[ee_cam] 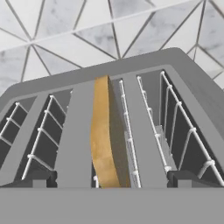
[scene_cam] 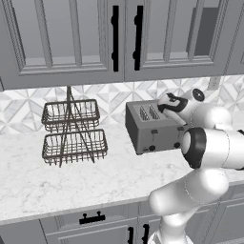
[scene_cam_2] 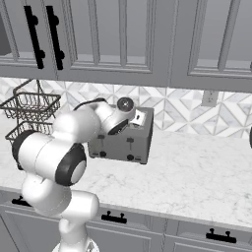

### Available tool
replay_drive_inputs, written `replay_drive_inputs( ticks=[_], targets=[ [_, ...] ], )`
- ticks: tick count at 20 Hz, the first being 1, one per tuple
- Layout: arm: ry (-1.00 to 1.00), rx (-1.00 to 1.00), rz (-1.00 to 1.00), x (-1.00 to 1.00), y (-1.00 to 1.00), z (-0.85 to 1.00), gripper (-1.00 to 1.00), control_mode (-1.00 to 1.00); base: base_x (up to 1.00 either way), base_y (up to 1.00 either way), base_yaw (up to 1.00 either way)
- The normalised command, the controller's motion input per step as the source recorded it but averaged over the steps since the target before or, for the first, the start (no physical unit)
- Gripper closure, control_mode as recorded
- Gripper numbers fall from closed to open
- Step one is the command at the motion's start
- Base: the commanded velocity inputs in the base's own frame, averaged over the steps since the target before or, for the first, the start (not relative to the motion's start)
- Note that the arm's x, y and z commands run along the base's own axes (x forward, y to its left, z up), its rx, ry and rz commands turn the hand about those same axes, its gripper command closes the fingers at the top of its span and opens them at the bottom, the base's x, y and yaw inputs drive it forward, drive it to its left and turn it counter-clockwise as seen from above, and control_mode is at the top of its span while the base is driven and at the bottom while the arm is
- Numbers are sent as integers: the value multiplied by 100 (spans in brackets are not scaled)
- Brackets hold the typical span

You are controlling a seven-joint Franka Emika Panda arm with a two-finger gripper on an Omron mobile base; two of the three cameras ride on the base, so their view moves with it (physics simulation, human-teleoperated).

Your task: Start the toaster. Once the lever pops up, take the bread to the plate on the dining counter.

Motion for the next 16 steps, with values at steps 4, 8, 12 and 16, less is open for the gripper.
replay_drive_inputs(
  ticks=[4, 8, 12, 16],
  targets=[
    [0, 0, 0, 20, 0, -4, -100, -100, 0, 0, 0],
    [0, 0, 0, 16, 0, -11, -100, -100, 0, 0, 0],
    [0, 0, 0, 8, 0, -17, -100, -100, 0, 0, 0],
    [0, 0, 0, 2, 8, -19, 100, -100, 0, 0, 0]
  ],
)
